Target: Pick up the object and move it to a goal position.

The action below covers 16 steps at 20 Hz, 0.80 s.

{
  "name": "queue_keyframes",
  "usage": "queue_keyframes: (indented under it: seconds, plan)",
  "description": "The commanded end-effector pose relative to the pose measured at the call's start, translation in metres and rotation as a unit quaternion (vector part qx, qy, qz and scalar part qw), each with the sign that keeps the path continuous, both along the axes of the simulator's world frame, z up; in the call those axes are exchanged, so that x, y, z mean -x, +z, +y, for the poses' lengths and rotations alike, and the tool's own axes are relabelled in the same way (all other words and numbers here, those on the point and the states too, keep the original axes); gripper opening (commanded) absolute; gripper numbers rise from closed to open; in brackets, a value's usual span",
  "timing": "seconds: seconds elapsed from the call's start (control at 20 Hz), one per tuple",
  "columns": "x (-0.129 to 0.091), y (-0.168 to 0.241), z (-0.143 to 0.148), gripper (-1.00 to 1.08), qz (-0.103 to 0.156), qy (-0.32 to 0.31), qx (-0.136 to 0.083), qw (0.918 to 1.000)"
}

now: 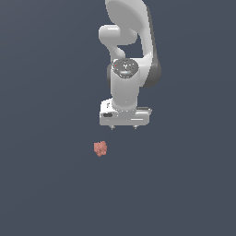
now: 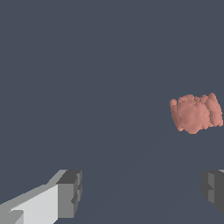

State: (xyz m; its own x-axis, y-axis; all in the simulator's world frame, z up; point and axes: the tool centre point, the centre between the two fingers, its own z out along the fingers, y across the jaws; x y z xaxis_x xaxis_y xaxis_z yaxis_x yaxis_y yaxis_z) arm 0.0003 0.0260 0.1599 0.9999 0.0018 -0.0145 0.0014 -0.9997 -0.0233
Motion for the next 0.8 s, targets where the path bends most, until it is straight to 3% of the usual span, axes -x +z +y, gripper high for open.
queue_keyframes:
  seconds: [0.0, 0.4, 0.75]
  plan:
    - [0.000, 0.000, 0.000, 1.00, 0.000, 0.000, 0.000, 1.0000]
    - [-0.017, 0.030, 0.009, 1.00, -0.032, 0.007, -0.008, 0.9994]
    - [-0.018, 0.030, 0.009, 1.00, -0.033, 0.008, -0.008, 0.9994]
